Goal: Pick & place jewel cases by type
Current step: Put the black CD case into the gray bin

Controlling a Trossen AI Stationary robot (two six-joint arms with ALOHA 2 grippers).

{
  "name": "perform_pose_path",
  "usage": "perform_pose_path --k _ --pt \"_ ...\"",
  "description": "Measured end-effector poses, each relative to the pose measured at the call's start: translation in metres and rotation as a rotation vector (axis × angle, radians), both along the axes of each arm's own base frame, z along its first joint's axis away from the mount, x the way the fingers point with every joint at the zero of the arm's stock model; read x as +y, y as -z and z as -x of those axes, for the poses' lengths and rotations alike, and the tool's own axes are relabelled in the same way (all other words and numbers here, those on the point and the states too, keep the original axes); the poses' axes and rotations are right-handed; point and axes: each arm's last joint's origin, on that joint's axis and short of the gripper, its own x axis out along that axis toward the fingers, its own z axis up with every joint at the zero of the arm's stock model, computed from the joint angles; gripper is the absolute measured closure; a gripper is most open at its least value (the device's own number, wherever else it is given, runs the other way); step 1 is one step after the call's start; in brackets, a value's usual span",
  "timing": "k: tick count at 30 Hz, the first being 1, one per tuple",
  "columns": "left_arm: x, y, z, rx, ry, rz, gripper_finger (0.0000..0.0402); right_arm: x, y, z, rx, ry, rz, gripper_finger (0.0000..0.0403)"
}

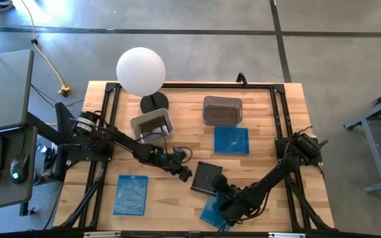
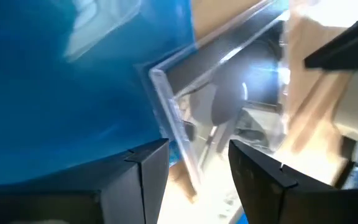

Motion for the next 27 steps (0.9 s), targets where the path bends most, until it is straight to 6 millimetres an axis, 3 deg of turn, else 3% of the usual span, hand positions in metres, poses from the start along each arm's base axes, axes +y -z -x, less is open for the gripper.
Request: perform_pose_path --k 7,16,20,27 --pt "0.022 0.000 -0.005 0.001 -0.018 0.007 0.0220 -0.002 -0.002 -0.001 -0.055 0.012 0.068 0.0242" --pt "0.023 0.000 -0.006 0.004 -0.003 0.022 0.0220 -0.020 -0.015 0.012 0.052 0.144 0.049 0.0242" --pt "0.023 -0.001 -0.006 -0.007 -0.009 0.027 0.0220 -0.030 -0.005 0.011 0.108 0.131 0.042 0.0242" --pt "0.023 -0.002 -0.010 -0.051 -0.009 0.036 0.0220 -0.049 0.021 0.015 0.142 -0.007 0.182 0.0242"
